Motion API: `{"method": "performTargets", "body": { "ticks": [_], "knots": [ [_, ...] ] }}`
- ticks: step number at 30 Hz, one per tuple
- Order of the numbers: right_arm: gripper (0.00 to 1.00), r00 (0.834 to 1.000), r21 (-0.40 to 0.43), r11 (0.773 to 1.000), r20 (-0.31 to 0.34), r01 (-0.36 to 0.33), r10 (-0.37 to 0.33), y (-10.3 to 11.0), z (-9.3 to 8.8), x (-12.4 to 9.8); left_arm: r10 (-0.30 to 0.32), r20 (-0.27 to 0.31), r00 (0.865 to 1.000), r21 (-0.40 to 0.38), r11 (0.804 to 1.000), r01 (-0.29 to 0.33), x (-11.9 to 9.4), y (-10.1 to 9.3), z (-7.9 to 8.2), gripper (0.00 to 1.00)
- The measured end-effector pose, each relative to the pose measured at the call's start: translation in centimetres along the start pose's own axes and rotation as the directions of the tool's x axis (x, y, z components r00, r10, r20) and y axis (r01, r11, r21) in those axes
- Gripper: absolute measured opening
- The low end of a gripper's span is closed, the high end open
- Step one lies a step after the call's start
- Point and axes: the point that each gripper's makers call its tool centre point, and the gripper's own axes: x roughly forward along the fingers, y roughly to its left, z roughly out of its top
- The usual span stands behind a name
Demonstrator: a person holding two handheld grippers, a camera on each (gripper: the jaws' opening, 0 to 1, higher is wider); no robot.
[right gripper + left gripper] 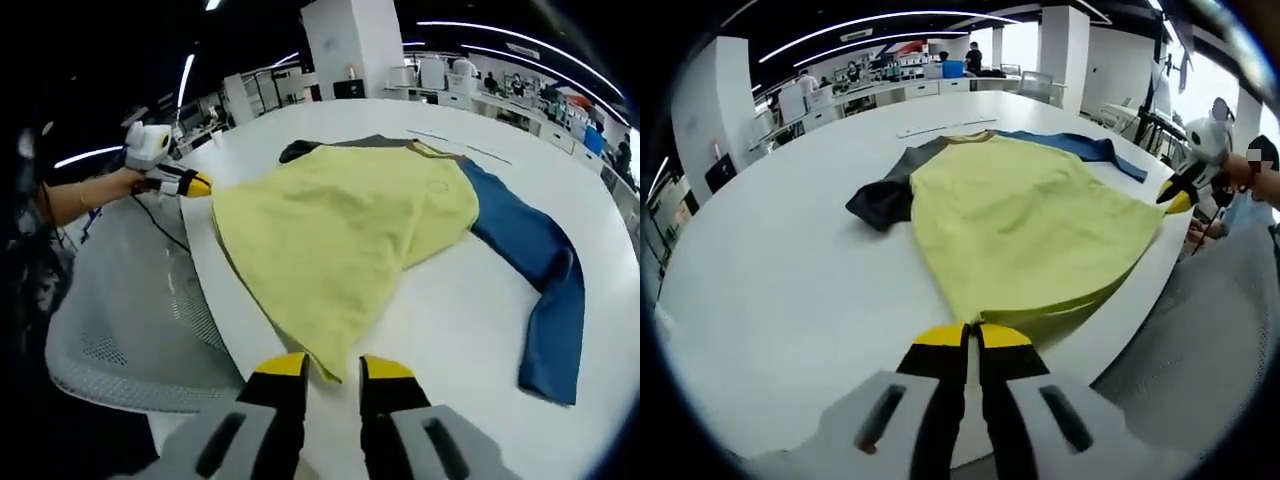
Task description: Fold the garment on the visible template until the final outline fits inside the template.
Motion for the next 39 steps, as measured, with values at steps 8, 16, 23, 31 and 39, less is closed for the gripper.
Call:
{"method": "performTargets", "body": {
  "ticks": [8, 16, 23, 31, 39],
  "knots": [
    [0.12, 0.995, 0.093, 0.991, -0.015, 0.099, -0.098, -1.5, -1.0, 0.3, 0.002, -0.003, 1.000, 0.006, 1.000, -0.002, 0.0, -0.1, 0.1, 0.00],
    [0.10, 0.988, 0.072, 0.986, -0.057, 0.150, -0.146, -0.6, -1.5, 2.1, 0.003, -0.002, 1.000, 0.008, 1.000, -0.003, -0.1, -0.1, 0.2, 0.00],
    [0.10, 0.977, 0.051, 0.979, -0.100, 0.195, -0.190, -0.2, -2.3, 2.8, 0.004, -0.004, 1.000, 0.012, 1.000, -0.004, -0.1, -0.1, 0.3, 0.00],
    [0.11, 0.966, 0.076, 0.966, -0.092, 0.248, -0.241, 0.0, -2.3, 3.0, 0.003, -0.002, 1.000, 0.010, 1.000, -0.003, 0.1, 0.1, 0.2, 0.00],
    [0.05, 0.954, 0.046, 0.958, -0.114, 0.282, -0.276, 0.2, -2.1, 3.4, 0.000, -0.004, 1.000, 0.013, 1.000, 0.000, 0.0, 0.0, 0.1, 0.00]
  ]
}}
